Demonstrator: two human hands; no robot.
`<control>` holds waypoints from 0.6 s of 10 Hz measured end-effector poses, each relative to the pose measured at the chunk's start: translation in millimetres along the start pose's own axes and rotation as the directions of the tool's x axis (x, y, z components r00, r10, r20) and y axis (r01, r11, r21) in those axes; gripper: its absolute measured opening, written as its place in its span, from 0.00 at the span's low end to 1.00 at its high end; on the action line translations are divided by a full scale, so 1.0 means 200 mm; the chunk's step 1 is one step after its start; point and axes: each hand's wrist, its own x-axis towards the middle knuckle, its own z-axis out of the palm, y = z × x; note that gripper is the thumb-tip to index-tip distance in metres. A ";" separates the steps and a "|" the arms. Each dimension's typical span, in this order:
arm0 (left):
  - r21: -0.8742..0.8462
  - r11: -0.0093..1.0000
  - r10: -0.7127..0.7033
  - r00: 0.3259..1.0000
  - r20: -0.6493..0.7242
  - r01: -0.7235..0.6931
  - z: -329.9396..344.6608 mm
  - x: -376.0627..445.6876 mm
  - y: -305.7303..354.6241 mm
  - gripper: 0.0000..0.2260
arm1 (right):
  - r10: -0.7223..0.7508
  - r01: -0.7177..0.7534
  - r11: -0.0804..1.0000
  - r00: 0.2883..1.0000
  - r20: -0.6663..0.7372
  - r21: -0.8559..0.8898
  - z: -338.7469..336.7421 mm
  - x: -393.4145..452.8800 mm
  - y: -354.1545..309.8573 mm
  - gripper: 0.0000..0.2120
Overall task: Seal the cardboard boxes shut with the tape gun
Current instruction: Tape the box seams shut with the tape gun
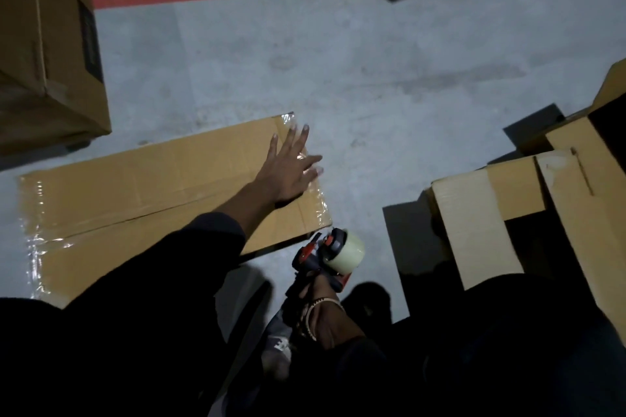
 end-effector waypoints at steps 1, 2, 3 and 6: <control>0.163 0.977 0.127 0.990 0.059 -0.135 0.11 -0.18 0.16 0.35 | -0.129 0.128 0.992 0.991 -0.036 -0.023 -0.08 0.20 -0.17 0.12; 0.347 0.917 0.176 0.980 0.090 -0.196 0.20 -0.28 0.24 0.31 | -0.137 0.141 0.988 0.989 -0.051 0.063 -0.13 0.10 -0.35 0.23; 0.477 0.857 0.183 0.981 0.069 -0.193 0.29 -0.34 0.30 0.22 | -0.189 0.189 0.975 0.982 -0.010 0.114 -0.14 -0.30 -0.61 0.05; 0.434 0.895 0.059 0.991 0.118 -0.105 0.28 -0.41 0.36 0.51 | -0.322 0.312 0.943 0.943 -0.083 -0.118 -0.16 -0.39 -0.95 0.10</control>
